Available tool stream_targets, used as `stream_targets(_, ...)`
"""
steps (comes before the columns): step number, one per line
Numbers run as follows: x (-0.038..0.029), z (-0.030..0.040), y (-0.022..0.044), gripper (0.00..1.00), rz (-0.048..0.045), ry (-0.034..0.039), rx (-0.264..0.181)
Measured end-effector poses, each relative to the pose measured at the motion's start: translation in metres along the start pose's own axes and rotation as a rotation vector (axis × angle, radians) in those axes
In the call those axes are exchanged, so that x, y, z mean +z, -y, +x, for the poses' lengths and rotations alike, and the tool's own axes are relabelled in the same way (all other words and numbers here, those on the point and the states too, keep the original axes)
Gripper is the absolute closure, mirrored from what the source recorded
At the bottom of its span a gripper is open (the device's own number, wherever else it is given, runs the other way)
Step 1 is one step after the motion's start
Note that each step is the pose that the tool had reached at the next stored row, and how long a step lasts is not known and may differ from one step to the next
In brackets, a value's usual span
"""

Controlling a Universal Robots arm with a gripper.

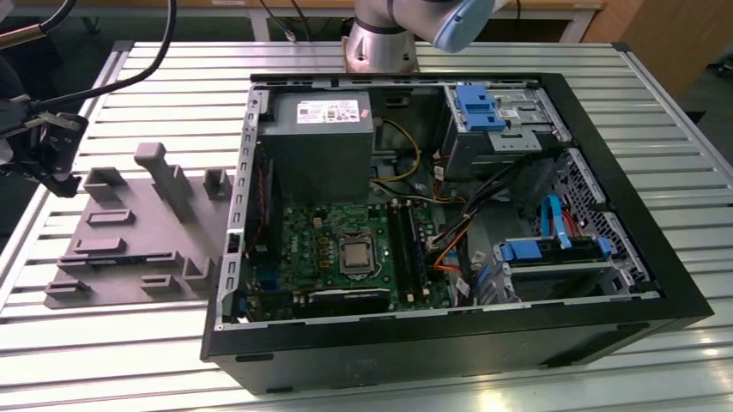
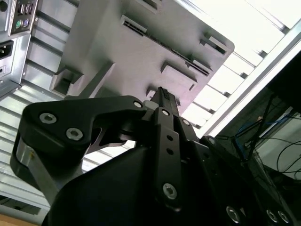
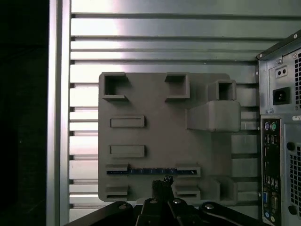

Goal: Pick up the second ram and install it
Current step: 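Pick up the second ram and move it above second insertion slot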

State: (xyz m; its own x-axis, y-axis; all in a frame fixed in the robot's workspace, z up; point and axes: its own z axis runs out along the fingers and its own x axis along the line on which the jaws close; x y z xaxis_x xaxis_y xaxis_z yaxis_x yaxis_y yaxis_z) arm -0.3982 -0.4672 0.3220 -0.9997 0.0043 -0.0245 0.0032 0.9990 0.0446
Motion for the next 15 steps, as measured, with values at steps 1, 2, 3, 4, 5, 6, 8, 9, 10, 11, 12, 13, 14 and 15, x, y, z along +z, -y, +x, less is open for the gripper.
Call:
stream_targets(1,0.0000,0.0000,0.0000,0.89,-0.0004,-0.0008,-0.018)
stream_targets(2,0.0000,0.0000,0.0000,0.89,-0.0008,-0.0016,-0.036)
stream_targets(3,0.0000,0.0000,0.0000,0.89,-0.0013,-0.0024,-0.054)
stream_targets(4,0.0000,0.0000,0.0000,0.89,-0.0018,-0.0033,-0.073)
stream_targets(5,0.0000,0.0000,0.0000,0.89,-0.0022,-0.0041,-0.091)
stream_targets(6,0.0001,0.0000,0.0000,0.89,-0.0027,-0.0049,-0.108)
stream_targets(8,0.0001,0.0000,0.0000,0.89,-0.0035,-0.0064,-0.144)
stream_targets(9,0.0001,0.0000,0.0000,0.89,-0.0039,-0.0073,-0.162)
stream_targets(10,0.0001,0.0000,0.0000,0.89,-0.0044,-0.0080,-0.179)
stream_targets(11,0.0001,0.0000,0.0000,0.89,-0.0048,-0.0088,-0.197)
stream_targets(12,0.0001,0.0000,0.0000,0.89,-0.0052,-0.0096,-0.215)
stream_targets(13,0.0001,0.0000,0.0000,0.89,-0.0057,-0.0105,-0.232)
stream_targets(14,0.0001,0.0000,0.0000,0.89,-0.0061,-0.0112,-0.251)
stream_targets(15,0.0001,0.0000,0.0000,0.89,-0.0066,-0.0120,-0.268)
